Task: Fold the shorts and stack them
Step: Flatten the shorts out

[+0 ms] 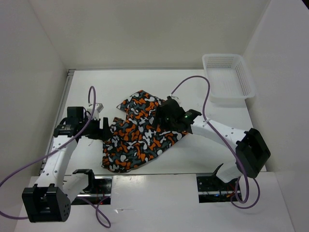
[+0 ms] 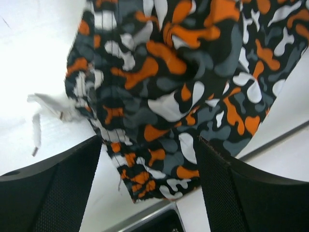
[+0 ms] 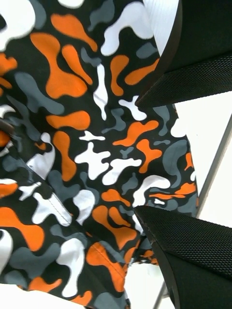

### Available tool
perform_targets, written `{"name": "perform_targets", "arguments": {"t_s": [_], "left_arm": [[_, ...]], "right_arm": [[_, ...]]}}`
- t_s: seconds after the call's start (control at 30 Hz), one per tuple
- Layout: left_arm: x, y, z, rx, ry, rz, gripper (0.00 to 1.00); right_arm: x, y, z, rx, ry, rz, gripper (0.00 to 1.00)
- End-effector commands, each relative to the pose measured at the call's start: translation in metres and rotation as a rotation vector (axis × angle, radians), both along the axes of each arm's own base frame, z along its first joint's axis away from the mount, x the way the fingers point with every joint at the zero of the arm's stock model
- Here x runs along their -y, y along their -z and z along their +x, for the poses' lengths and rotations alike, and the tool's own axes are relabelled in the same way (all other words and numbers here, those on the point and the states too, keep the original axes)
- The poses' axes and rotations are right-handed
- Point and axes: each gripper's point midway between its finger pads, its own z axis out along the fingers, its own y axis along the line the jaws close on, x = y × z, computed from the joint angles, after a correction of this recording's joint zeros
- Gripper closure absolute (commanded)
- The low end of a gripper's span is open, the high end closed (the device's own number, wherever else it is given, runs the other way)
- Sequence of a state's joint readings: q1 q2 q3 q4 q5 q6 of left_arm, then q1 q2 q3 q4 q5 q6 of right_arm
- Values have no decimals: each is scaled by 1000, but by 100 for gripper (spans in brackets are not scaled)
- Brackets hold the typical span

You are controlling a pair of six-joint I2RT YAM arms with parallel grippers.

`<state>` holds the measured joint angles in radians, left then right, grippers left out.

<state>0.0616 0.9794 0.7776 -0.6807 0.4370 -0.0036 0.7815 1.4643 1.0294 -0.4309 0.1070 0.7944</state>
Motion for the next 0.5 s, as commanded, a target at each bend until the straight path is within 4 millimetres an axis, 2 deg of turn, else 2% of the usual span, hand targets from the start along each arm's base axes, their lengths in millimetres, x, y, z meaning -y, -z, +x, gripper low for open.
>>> {"name": "perform_targets", "arguments": {"t_s": [0.0, 0.03, 0.1, 0.13, 0.17, 0.2, 0.23, 0.3, 0.33, 0.37, 0.4, 0.43, 0.47], "left_arm": [[3, 4, -13, -19, 10, -10, 15], [3, 4, -13, -19, 10, -10, 15], [4, -6, 0, 44, 19, -16, 12], [6, -7, 5, 54, 27, -27, 9], [9, -12, 15, 94, 44, -31, 2], [15, -14, 20, 113, 70, -46, 0], [18, -15, 25, 128, 83, -46, 0], [27, -9, 38, 135, 119, -65, 0], [35, -3, 43, 113, 149, -77, 2], [41, 0, 49, 117, 171, -90, 7], [46, 1, 54, 117, 188, -100, 17], [53, 11, 57, 80, 211, -109, 45], [53, 8, 66, 90, 211, -109, 61]], "right_arm": [[9, -16, 15, 52, 79, -37, 14], [15, -13, 16, 34, 106, -40, 14], [44, -8, 24, 7, 195, -26, 14], [55, 4, 17, -38, 217, -10, 14], [64, 7, 17, -51, 245, 14, 14], [83, -1, 22, -36, 296, 52, 14], [95, 13, 14, -72, 323, 57, 14], [107, 14, 10, -97, 353, 115, 14], [108, 24, 4, -120, 346, 112, 14], [106, 24, 0, -134, 340, 127, 12], [103, 29, -2, -154, 342, 139, 12], [102, 37, -7, -180, 340, 144, 12], [97, 39, -6, -185, 330, 171, 12]]}}
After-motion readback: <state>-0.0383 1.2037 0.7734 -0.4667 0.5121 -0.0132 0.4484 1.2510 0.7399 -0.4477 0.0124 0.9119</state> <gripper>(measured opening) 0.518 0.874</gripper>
